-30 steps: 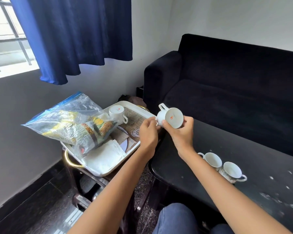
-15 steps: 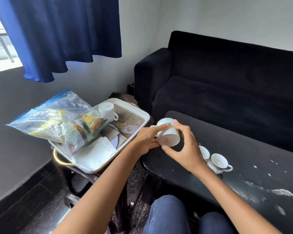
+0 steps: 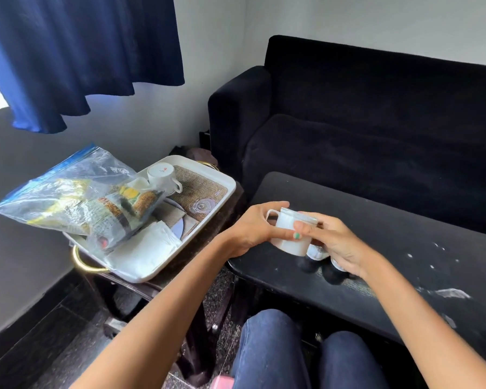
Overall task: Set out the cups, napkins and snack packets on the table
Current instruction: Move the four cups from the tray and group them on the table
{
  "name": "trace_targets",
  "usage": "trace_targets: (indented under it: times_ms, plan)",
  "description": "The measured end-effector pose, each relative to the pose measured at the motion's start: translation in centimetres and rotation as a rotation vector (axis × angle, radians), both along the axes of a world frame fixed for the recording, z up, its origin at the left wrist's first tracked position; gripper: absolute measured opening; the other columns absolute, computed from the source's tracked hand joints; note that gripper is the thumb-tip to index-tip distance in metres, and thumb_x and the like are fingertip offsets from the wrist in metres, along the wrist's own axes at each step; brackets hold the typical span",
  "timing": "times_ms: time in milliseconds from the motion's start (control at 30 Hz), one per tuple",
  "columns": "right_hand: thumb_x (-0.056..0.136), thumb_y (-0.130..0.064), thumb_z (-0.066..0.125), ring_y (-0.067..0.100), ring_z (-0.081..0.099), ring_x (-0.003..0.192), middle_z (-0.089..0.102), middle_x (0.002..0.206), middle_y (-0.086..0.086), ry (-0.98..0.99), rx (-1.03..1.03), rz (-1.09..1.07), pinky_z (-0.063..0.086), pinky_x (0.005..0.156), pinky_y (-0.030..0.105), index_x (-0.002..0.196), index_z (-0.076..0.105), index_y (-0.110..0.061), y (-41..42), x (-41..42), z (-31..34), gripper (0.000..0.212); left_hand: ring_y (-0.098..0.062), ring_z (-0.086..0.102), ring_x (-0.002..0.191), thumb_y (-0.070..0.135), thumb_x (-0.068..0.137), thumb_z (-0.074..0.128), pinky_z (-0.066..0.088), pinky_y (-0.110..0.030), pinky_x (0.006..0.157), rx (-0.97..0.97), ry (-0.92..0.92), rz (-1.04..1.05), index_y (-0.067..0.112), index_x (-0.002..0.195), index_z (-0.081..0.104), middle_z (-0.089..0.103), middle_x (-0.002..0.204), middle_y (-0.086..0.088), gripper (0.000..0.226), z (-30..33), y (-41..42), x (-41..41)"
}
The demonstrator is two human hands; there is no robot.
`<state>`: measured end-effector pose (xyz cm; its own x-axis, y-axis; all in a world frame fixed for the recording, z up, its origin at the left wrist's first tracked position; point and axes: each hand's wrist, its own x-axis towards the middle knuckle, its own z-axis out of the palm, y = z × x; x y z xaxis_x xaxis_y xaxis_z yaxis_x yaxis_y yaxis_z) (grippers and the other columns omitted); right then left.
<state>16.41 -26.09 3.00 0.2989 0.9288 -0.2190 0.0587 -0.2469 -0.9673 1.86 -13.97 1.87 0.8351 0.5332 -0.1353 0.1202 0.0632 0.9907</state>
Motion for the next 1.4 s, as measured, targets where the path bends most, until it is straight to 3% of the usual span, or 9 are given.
trace_targets:
  times_ms: [133, 200, 333, 433, 533, 700, 767, 967, 1400]
  plan:
    - [0.044, -0.046, 0.09, 0.01, 0.066, 0.099, 0.072, 0.104, -0.008, -0.099, -0.045, -0.073, 0.049, 0.075, 0.028, 0.112, 0.061, -0.032, -1.6, 1.3, -1.9, 0.075, -0.011, 0.063, 0.103, -0.001, 0.064, 0.083, 0.049, -0.016, 0.088, 0.217, 0.101, -0.076, 0.007, 0.134, 0.05, 0.063, 0.118, -0.002, 0.078, -0.7, -1.2, 1.1]
    - [0.038, -0.046, 0.093, 0.005, 0.066, 0.098, 0.071, 0.101, -0.014, -0.125, -0.071, -0.081, 0.053, 0.079, 0.023, 0.112, 0.056, -0.032, -2.6, 1.7, -2.8, 0.084, -0.021, 0.064, 0.106, 0.001, 0.063, 0.084, 0.05, -0.024, 0.089, 0.3, 0.131, -0.127, 0.003, 0.123, 0.058, 0.066, 0.115, -0.011, 0.065, -1.2, -1.9, 1.7]
    - [0.048, -0.022, 0.093, 0.007, 0.065, 0.098, 0.069, 0.102, -0.009, -0.204, -0.148, -0.109, 0.054, 0.08, 0.024, 0.11, 0.051, -0.027, -4.1, 2.0, -4.6, 0.075, -0.026, 0.059, 0.08, 0.013, 0.062, 0.085, 0.052, -0.045, 0.08, 0.563, 0.227, -0.253, 0.01, 0.093, 0.064, 0.066, 0.092, -0.014, 0.038, -2.5, -3.0, 3.7]
    - [0.05, -0.011, 0.092, 0.013, 0.061, 0.103, 0.065, 0.11, -0.002, -0.273, -0.148, -0.176, 0.052, 0.088, 0.032, 0.107, 0.051, -0.02, -4.5, 2.0, -6.5, 0.071, -0.023, 0.055, 0.077, 0.013, 0.06, 0.083, 0.047, -0.037, 0.072, 0.664, 0.252, -0.281, 0.013, 0.09, 0.065, 0.065, 0.084, -0.005, 0.036, -3.7, -3.6, 4.8]
    - [0.048, -0.011, 0.093, 0.01, 0.06, 0.101, 0.064, 0.109, -0.003, -0.327, -0.125, -0.237, 0.047, 0.084, 0.024, 0.107, 0.052, -0.017, -4.5, 1.9, -8.5, 0.072, -0.015, 0.051, 0.074, 0.012, 0.061, 0.082, 0.041, -0.034, 0.075, 0.712, 0.23, -0.285, 0.021, 0.082, 0.059, 0.059, 0.077, 0.007, 0.032, -5.1, -3.8, 5.6]
    - [0.043, -0.018, 0.094, -0.009, 0.057, 0.086, 0.062, 0.091, -0.022, -0.393, -0.128, -0.299, 0.04, 0.071, 0.01, 0.098, 0.053, -0.037, -4.0, 2.0, -10.5, 0.071, -0.019, 0.053, 0.112, 0.017, 0.067, 0.08, 0.016, -0.045, 0.115, 0.778, 0.342, -0.262, 0.018, 0.112, 0.061, 0.065, 0.111, -0.001, 0.05, -7.2, -3.5, 6.6]
    - [0.043, -0.018, 0.094, -0.013, 0.057, 0.084, 0.062, 0.088, -0.025, -0.402, -0.112, -0.329, 0.041, 0.069, 0.007, 0.09, 0.052, -0.043, -4.0, 2.1, -11.2, 0.068, -0.018, 0.052, 0.116, 0.016, 0.067, 0.08, 0.011, -0.044, 0.116, 0.775, 0.361, -0.266, 0.02, 0.12, 0.059, 0.064, 0.117, 0.0, 0.057, -7.4, -3.5, 6.9]
    - [0.045, -0.015, 0.094, 0.01, 0.06, 0.095, 0.064, 0.099, -0.012, -0.404, -0.091, -0.376, 0.046, 0.082, 0.025, 0.099, 0.052, -0.034, -3.6, 2.9, -11.8, 0.07, -0.019, 0.05, 0.121, 0.012, 0.07, 0.077, 0.001, -0.043, 0.117, 0.754, 0.358, -0.241, 0.021, 0.129, 0.053, 0.061, 0.124, 0.001, 0.065, -7.5, -3.2, 7.7]
    - [0.053, -0.016, 0.09, -0.001, 0.051, 0.092, 0.054, 0.101, -0.022, -0.448, -0.094, -0.36, 0.035, 0.07, 0.009, 0.11, 0.049, -0.029, -3.5, 2.6, -10.8, 0.072, -0.021, 0.046, 0.125, 0.018, 0.072, 0.078, 0.008, -0.048, 0.117, 0.808, 0.424, -0.261, 0.023, 0.139, 0.035, 0.056, 0.131, -0.001, 0.08, -8.0, -2.9, 7.8]
